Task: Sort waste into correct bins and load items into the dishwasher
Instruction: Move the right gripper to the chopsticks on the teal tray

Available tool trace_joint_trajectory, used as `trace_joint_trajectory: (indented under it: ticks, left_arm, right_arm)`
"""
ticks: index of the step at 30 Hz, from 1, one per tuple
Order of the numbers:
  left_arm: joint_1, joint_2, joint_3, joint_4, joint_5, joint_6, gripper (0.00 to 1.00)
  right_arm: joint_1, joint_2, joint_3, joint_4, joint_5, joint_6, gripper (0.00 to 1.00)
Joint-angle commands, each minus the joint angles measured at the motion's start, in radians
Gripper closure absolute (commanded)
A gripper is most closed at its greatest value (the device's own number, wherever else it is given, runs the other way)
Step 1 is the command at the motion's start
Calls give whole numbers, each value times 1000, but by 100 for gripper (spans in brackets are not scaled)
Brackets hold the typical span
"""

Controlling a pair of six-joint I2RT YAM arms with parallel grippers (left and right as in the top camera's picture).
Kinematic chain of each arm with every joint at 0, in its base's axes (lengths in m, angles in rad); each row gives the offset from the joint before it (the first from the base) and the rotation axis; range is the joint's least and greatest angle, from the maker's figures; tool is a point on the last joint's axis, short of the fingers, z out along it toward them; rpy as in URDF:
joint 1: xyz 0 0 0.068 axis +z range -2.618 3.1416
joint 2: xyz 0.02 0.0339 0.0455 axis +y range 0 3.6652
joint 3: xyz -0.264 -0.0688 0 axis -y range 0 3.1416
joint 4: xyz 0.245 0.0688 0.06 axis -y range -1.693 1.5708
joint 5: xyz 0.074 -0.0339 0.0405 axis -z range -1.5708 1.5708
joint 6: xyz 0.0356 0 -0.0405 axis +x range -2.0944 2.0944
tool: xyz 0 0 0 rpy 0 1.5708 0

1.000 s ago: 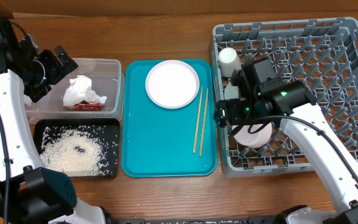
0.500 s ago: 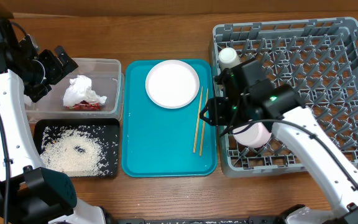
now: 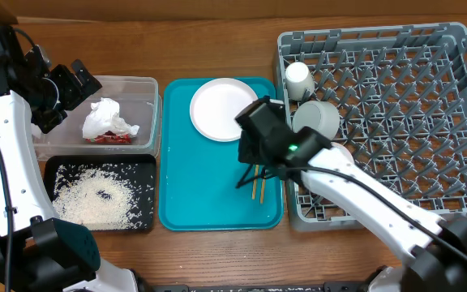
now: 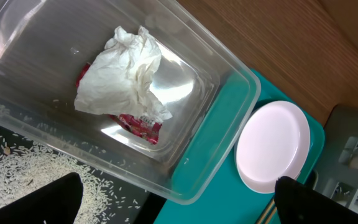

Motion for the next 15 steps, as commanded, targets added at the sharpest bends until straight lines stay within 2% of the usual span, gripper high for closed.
trace_joint_trajectory:
  ticks: [1, 8, 15]
  left_arm:
    - [-3, -13, 18, 2, -5, -10, 0]
    - [-3, -13, 18, 2, -5, -10, 0]
    - [-3, -13, 18, 2, -5, -10, 0]
  right_arm:
    - [1, 71, -3, 25, 149, 56, 70]
    - [1, 171, -3, 75, 150, 56, 70]
    - [1, 190, -3, 105, 179, 56, 74]
